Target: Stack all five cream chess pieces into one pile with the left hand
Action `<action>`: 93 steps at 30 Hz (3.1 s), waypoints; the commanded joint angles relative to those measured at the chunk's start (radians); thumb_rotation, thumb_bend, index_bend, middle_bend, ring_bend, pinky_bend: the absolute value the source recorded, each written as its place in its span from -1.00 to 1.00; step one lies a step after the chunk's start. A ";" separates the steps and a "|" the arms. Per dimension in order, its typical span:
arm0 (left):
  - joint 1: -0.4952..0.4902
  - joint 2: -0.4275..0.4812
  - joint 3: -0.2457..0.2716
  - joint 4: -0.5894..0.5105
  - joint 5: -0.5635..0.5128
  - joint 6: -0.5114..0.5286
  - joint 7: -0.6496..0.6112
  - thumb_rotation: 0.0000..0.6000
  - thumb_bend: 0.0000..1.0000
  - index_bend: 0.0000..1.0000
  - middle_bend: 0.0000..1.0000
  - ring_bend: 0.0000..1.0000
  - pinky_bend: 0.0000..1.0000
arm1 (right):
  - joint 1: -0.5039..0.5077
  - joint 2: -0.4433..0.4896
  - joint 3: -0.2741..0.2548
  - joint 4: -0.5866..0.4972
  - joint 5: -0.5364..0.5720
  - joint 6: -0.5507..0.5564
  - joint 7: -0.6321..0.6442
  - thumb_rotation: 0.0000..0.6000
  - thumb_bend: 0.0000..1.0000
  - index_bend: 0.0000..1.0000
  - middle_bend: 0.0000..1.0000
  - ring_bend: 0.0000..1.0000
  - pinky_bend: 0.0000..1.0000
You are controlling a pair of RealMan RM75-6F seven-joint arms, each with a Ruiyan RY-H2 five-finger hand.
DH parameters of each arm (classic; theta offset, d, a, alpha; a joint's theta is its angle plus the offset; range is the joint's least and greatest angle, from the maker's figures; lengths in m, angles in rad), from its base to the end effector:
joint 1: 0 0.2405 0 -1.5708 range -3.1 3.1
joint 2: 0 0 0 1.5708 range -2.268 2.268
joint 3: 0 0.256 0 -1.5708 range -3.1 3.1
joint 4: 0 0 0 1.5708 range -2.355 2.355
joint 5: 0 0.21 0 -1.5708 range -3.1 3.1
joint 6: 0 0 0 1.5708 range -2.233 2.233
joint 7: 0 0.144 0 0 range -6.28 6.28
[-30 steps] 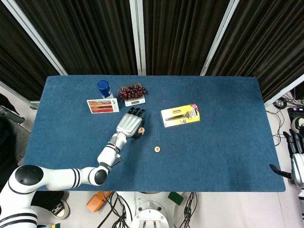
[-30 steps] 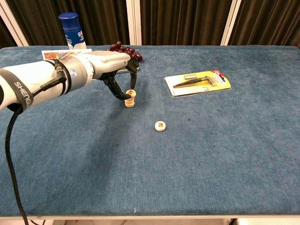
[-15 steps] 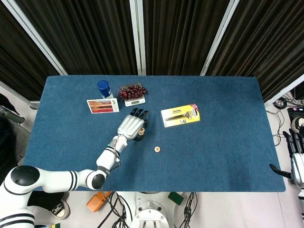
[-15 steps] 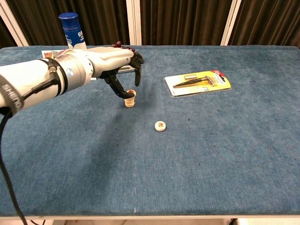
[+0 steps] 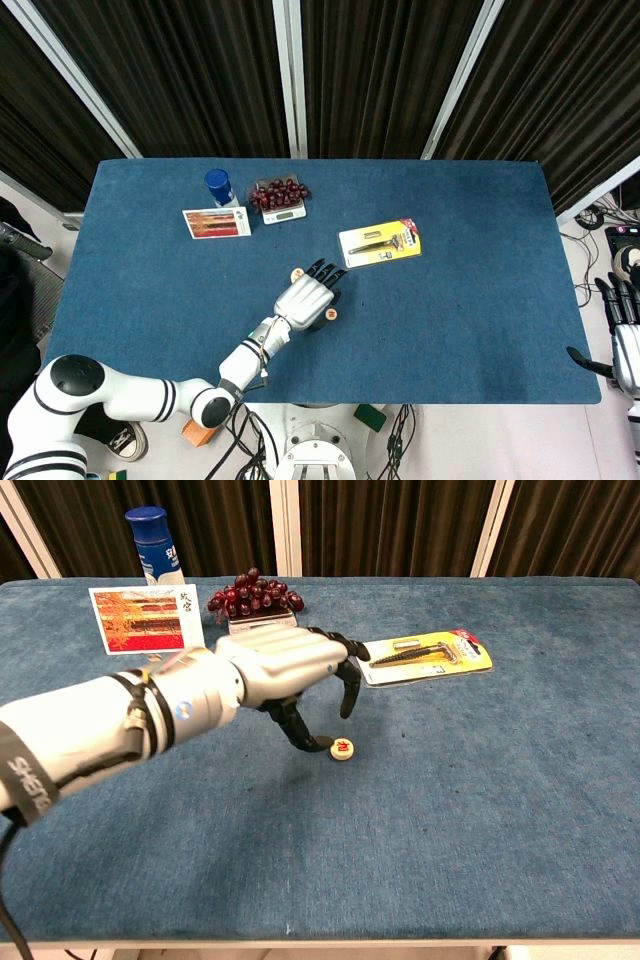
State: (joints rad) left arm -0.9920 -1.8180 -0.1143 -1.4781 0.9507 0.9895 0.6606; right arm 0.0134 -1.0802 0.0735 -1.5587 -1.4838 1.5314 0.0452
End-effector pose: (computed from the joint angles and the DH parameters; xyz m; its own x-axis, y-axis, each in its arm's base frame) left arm -0.0427 0.3018 -0.1059 0.5973 0.2421 0.7646 0.7027 -0.6174 -0.3535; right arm -0.3333 -0.1633 0.1879 0.4379 0.0440 0.8980 -0.8978 0.0739 0.4342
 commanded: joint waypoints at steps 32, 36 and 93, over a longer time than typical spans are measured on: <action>-0.014 -0.091 -0.031 0.090 -0.085 -0.049 0.066 1.00 -0.40 -0.15 -0.93 -1.00 -1.00 | -0.017 0.000 -0.005 0.016 -0.002 0.016 0.020 1.00 -0.69 -1.00 -0.95 -1.00 -0.93; -0.015 -0.096 -0.035 0.098 -0.085 -0.050 0.066 1.00 -0.36 -0.10 -0.93 -1.00 -1.00 | -0.017 -0.001 -0.004 0.017 -0.003 0.015 0.020 1.00 -0.69 -1.00 -0.95 -1.00 -0.93; -0.058 0.107 -0.115 0.060 -0.355 -0.074 0.006 1.00 -0.33 -0.06 -0.90 -1.00 -1.00 | -0.006 -0.005 0.002 0.013 0.009 -0.006 0.012 1.00 -0.69 -1.00 -0.95 -1.00 -0.93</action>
State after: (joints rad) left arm -1.0496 -1.7107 -0.2296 -1.4182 0.5959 0.9153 0.6659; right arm 0.0075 -1.0848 0.0751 -1.5458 -1.4752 1.5254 0.0572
